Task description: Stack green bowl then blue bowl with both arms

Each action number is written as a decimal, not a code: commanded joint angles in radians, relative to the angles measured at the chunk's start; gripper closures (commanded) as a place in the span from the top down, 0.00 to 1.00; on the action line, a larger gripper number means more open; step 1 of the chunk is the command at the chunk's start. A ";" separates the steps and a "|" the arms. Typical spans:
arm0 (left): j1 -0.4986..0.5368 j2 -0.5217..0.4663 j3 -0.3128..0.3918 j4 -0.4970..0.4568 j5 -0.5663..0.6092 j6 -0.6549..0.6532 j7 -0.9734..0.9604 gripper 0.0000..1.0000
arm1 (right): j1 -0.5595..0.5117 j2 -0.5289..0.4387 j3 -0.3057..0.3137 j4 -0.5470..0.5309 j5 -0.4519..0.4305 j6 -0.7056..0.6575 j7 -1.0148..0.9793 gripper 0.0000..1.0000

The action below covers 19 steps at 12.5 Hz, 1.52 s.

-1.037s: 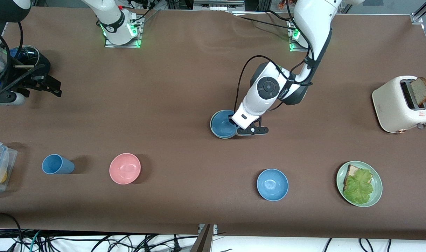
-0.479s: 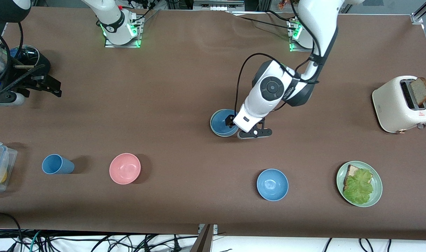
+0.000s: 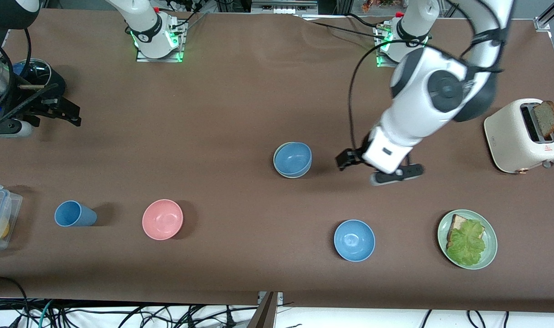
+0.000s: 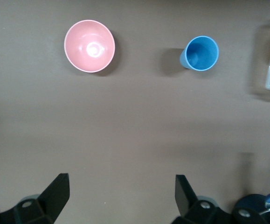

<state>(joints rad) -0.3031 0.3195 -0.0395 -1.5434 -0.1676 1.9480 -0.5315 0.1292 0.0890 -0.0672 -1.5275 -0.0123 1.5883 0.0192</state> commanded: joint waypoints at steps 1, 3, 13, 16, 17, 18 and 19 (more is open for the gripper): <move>0.105 -0.028 -0.011 0.064 0.042 -0.145 0.202 1.00 | -0.008 -0.003 0.004 0.017 0.032 -0.016 -0.004 1.00; 0.175 -0.059 -0.011 0.088 0.101 -0.219 0.332 1.00 | -0.008 -0.005 0.006 0.015 0.032 -0.017 -0.004 1.00; 0.306 -0.105 -0.011 0.100 0.137 -0.351 0.463 1.00 | -0.008 -0.005 0.004 0.015 0.034 -0.039 -0.004 1.00; 0.305 -0.093 -0.011 0.132 0.137 -0.377 0.463 1.00 | -0.008 -0.005 0.004 0.015 0.034 -0.039 -0.004 1.00; 0.305 -0.094 -0.013 0.132 0.137 -0.377 0.463 1.00 | -0.008 -0.005 0.004 0.015 0.032 -0.039 -0.004 1.00; 0.302 -0.094 -0.011 0.132 0.137 -0.377 0.463 1.00 | -0.008 -0.005 0.004 0.015 0.032 -0.039 -0.004 1.00; 0.300 -0.094 -0.011 0.132 0.137 -0.377 0.463 1.00 | -0.008 -0.005 0.004 0.015 0.034 -0.039 -0.004 1.00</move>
<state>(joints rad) -0.0053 0.2240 -0.0429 -1.4335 -0.0564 1.5945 -0.0880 0.1293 0.0876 -0.0665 -1.5273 0.0044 1.5703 0.0192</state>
